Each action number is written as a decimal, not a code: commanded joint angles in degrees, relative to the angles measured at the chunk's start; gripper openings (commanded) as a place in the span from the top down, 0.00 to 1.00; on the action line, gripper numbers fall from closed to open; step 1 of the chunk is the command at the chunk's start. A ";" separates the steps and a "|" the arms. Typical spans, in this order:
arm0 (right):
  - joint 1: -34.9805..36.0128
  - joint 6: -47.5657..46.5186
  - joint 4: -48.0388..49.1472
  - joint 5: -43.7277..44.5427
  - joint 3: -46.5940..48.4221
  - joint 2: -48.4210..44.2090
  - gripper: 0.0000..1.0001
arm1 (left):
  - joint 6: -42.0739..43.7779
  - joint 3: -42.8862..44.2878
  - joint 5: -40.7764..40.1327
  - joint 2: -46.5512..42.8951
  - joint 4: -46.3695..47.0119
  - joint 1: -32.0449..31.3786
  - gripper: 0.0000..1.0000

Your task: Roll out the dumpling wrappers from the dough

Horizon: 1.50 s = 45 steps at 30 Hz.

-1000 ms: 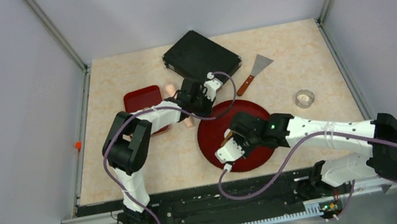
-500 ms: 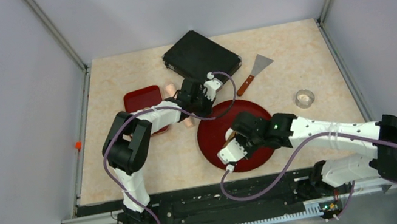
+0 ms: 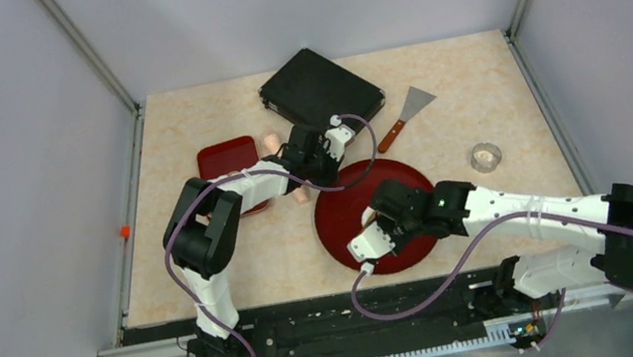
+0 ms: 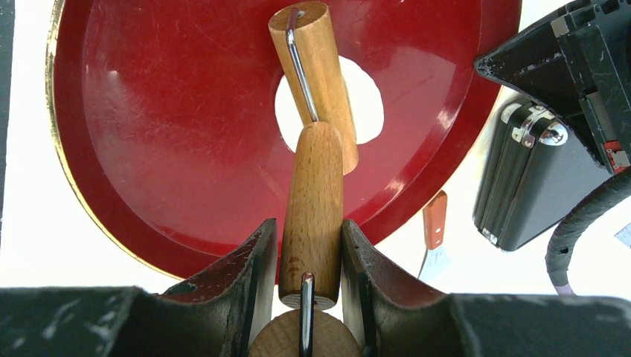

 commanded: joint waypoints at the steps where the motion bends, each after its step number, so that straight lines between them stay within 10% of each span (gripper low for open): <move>1: 2.11 7.15 -24.91 -13.59 -5.57 2.96 1.00 | 3.47 -1.48 -4.00 -0.81 -1.87 0.39 1.00; 45: 2.22 6.03 5.95 -0.45 -7.07 5.30 1.00 | 3.55 -2.16 -3.68 -1.39 -1.40 0.40 1.00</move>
